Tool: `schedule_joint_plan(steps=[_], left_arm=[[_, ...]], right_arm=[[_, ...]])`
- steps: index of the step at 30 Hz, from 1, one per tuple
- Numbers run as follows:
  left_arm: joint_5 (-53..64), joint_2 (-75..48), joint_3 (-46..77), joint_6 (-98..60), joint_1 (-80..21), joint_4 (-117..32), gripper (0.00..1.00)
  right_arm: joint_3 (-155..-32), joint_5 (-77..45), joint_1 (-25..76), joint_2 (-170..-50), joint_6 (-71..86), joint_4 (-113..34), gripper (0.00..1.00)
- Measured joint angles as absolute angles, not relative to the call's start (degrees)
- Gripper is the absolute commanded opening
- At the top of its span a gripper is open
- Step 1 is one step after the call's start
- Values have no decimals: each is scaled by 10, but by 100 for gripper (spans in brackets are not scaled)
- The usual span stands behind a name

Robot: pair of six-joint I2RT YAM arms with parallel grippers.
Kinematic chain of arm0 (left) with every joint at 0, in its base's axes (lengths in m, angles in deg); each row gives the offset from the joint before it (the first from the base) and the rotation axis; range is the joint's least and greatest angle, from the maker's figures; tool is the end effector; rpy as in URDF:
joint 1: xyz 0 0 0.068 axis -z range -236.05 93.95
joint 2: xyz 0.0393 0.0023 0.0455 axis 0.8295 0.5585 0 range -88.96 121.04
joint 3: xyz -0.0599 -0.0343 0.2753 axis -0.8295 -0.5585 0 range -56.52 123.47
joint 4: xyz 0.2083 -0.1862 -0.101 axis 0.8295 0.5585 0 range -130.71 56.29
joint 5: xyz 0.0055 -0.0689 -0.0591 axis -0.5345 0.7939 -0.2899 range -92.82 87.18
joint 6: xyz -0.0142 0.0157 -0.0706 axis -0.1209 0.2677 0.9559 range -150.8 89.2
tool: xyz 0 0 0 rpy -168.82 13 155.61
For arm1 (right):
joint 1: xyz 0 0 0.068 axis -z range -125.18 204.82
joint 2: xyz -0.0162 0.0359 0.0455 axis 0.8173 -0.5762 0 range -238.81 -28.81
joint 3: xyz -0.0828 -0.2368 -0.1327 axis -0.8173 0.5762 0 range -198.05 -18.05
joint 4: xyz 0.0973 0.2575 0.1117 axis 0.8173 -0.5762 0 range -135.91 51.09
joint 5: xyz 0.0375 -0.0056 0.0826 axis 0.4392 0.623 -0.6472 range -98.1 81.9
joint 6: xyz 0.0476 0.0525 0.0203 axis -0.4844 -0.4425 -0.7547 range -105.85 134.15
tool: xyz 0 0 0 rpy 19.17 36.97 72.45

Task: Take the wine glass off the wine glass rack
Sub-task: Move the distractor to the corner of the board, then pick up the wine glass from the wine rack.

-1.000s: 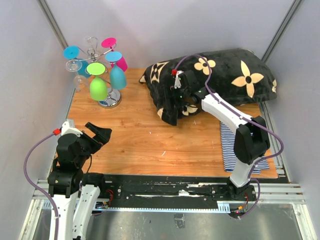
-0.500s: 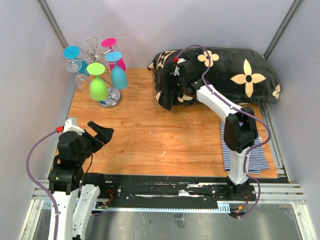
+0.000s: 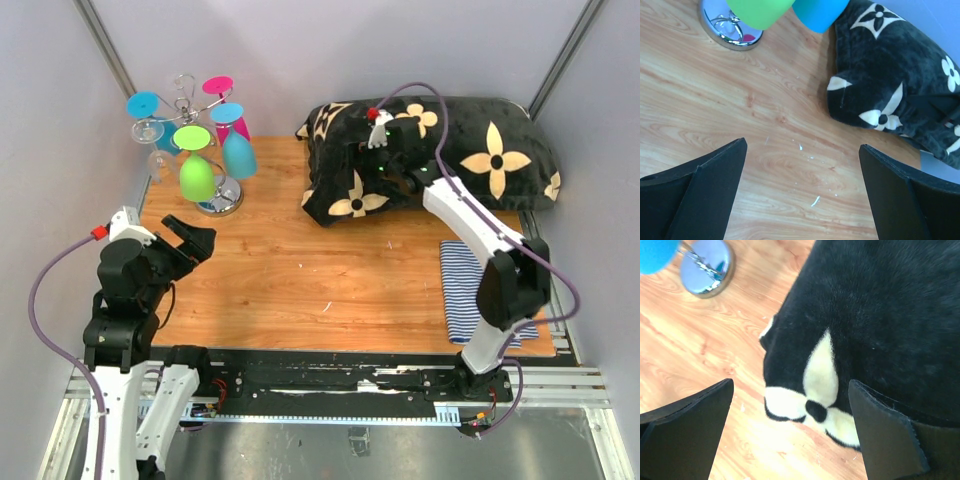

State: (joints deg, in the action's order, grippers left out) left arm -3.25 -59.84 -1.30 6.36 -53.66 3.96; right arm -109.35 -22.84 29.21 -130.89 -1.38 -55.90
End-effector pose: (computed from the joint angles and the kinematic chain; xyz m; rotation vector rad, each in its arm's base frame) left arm 0.1354 -0.0053 0.3826 -0.5791 1.8321 -0.4606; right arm 0.4303 0.2238 0.3266 -0.3490 2.0852 0.7022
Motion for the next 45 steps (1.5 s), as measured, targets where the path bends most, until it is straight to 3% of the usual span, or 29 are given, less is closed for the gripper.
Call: schedule_joint_plan(steps=[10,20,29,45], left_arm=[[-40,-555,2,38,-537,-21,100],[-65,-361,239,21,-537,-29,95],[-93,-204,326,61,-537,-18,89],[-164,-178,368,78,-556,-23,76]], right_arm=[[-948,-294,301,-1174,-28,-425,99],[-838,-331,301,-1078,-82,-418,99],[-763,-343,301,-925,-134,-428,98],[-740,-333,301,-808,-143,-509,98]])
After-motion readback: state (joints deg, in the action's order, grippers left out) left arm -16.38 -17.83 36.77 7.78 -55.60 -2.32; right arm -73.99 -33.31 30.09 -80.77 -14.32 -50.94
